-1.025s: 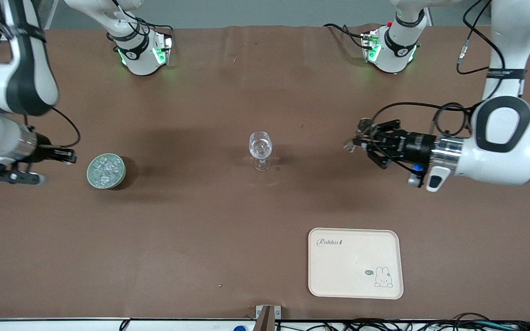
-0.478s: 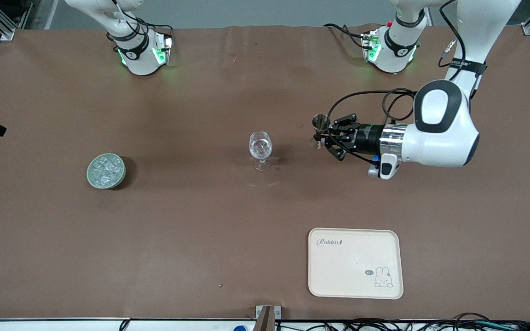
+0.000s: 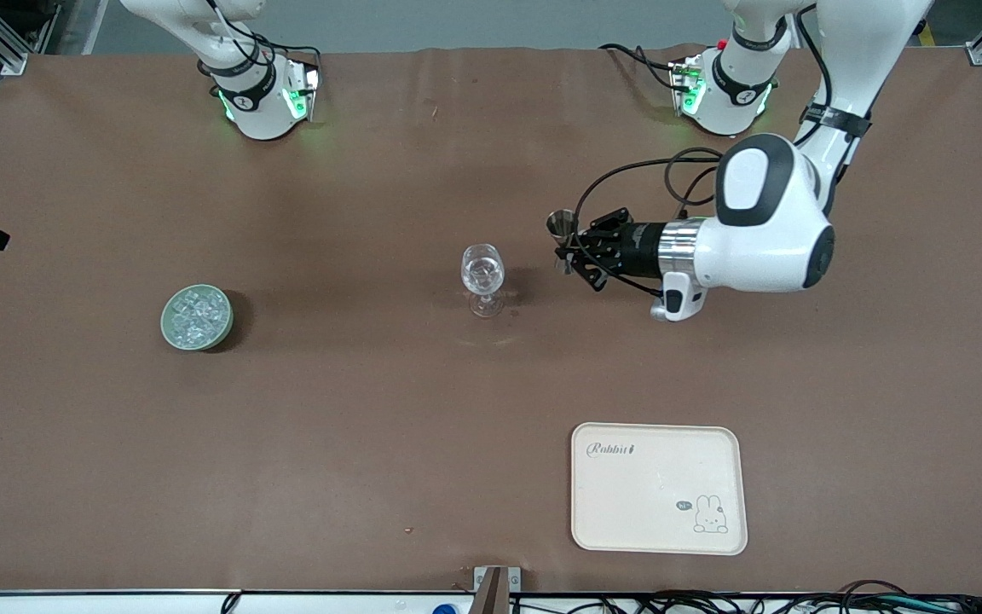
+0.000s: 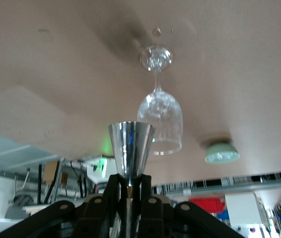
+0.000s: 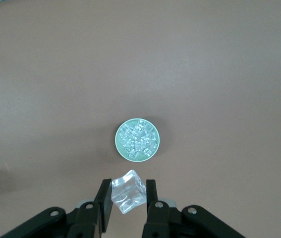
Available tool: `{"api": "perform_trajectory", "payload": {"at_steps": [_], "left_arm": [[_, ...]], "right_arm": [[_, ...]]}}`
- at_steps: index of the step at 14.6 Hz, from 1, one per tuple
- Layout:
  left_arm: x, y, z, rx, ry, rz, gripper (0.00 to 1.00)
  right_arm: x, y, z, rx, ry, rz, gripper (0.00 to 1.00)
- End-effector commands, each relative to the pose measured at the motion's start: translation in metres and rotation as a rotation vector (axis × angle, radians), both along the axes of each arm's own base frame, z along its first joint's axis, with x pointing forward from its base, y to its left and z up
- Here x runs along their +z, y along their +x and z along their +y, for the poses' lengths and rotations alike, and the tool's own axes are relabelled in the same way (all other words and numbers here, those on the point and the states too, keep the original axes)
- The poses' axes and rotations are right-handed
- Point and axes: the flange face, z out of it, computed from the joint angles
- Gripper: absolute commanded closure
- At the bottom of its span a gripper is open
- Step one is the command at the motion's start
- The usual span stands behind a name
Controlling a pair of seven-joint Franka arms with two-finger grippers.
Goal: Pour wine and add ice with both arms
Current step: 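Carry the jigger with the left gripper to above the wine glass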
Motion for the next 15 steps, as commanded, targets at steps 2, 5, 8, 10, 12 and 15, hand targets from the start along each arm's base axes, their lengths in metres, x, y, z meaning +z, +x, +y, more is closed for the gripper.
{"api": "perform_trajectory", "payload": {"at_steps": [2, 5, 8, 10, 12, 15], "left_arm": [[-0.008, -0.008, -0.035, 0.055, 0.071, -0.018, 0.99], [-0.013, -0.009, -0.053, 0.097, 0.155, -0.063, 0.99], [-0.008, -0.012, -0.072, 0.114, 0.212, -0.106, 0.99], [-0.009, -0.013, -0.083, 0.123, 0.236, -0.121, 0.99], [-0.013, -0.012, -0.094, 0.162, 0.269, -0.140, 0.99], [-0.018, -0.012, -0.116, 0.177, 0.355, -0.181, 0.99]], "right_arm": [[0.002, -0.001, 0.004, 0.010, 0.019, -0.001, 0.99], [0.001, 0.000, 0.006, 0.011, 0.021, 0.003, 0.99], [0.001, -0.001, 0.008, 0.005, 0.022, 0.005, 0.99], [0.000, -0.001, 0.013, 0.011, 0.024, 0.011, 0.98], [0.000, -0.002, 0.014, 0.012, 0.024, 0.012, 0.98], [0.000, -0.002, 0.014, 0.012, 0.024, 0.014, 0.98]]}}
